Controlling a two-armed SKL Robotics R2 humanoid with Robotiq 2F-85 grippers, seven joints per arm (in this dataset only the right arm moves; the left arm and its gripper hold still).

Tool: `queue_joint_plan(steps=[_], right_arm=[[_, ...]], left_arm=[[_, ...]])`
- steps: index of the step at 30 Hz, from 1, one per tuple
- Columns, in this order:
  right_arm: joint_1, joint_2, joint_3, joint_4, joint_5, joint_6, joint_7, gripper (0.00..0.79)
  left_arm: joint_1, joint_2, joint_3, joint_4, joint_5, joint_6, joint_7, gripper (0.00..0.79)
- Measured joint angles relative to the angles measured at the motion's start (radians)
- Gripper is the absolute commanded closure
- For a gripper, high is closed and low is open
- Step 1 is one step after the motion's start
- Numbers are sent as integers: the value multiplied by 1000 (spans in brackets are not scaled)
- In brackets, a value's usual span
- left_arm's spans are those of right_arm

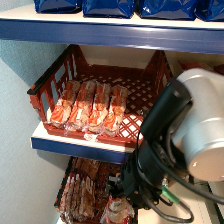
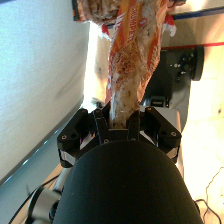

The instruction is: Pick up crumpets

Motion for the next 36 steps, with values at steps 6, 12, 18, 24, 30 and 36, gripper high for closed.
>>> queue_joint_plan(steps=[6,12,18,24,30,36], right_arm=[[4,22,56,7,59,3,-5,781],[2,47,116,22,78,12,-3,780],[-1,82,174,77,108,53,13,781],[-2,127,201,101,102,118,37,781],[-38,154,254,121,87,122,61,780],[-116,156,305,128,-2,100,78,782]], left_arm=[[0,0,0,0,0,0,0,785],[0,0,0,0,0,0,0,785],[0,0,0,0,0,0,0,785],[0,0,0,0,0,0,0,785],[0,0,0,0,0,0,0,785],[0,0,0,0,0,0,0,785]])
